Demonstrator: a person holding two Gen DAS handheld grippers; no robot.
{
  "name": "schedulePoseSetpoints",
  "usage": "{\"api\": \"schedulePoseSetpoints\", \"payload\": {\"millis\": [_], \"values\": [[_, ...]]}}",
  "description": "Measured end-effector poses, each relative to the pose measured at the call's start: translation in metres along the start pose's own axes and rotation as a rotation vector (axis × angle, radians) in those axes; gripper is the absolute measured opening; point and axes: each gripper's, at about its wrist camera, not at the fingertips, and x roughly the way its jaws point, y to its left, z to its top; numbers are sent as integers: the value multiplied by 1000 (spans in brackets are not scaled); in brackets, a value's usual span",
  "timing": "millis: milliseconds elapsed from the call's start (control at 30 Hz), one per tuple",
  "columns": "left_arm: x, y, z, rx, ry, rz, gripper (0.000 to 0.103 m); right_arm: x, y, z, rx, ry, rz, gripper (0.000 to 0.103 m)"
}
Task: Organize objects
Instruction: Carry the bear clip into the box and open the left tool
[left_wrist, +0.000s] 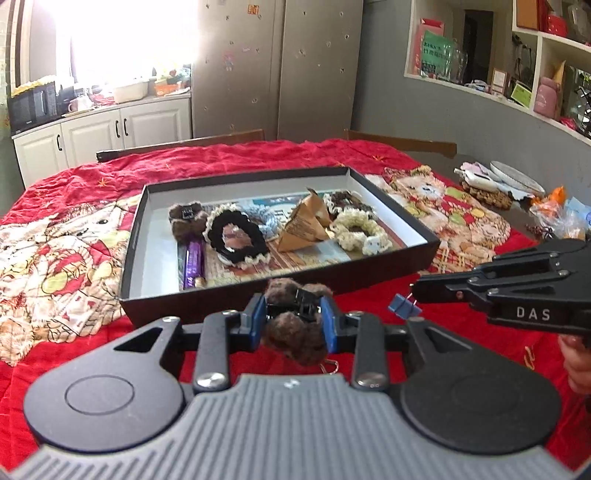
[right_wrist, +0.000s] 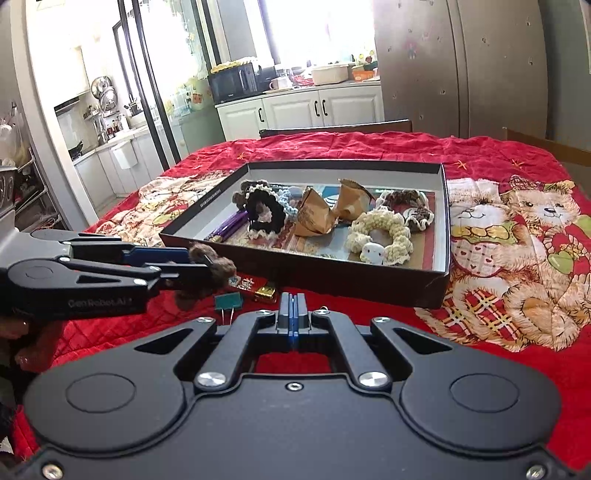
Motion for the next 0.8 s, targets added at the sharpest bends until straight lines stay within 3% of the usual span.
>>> {"api": "schedulePoseSetpoints", "payload": {"millis": [400,800], "values": [[6,4,23,0,-36,9,35,-4,2,25,-5,-46,-11,1],[57,33,76,-47,-56,44,36,23,-32,96,88,-129,-36,1]]}}
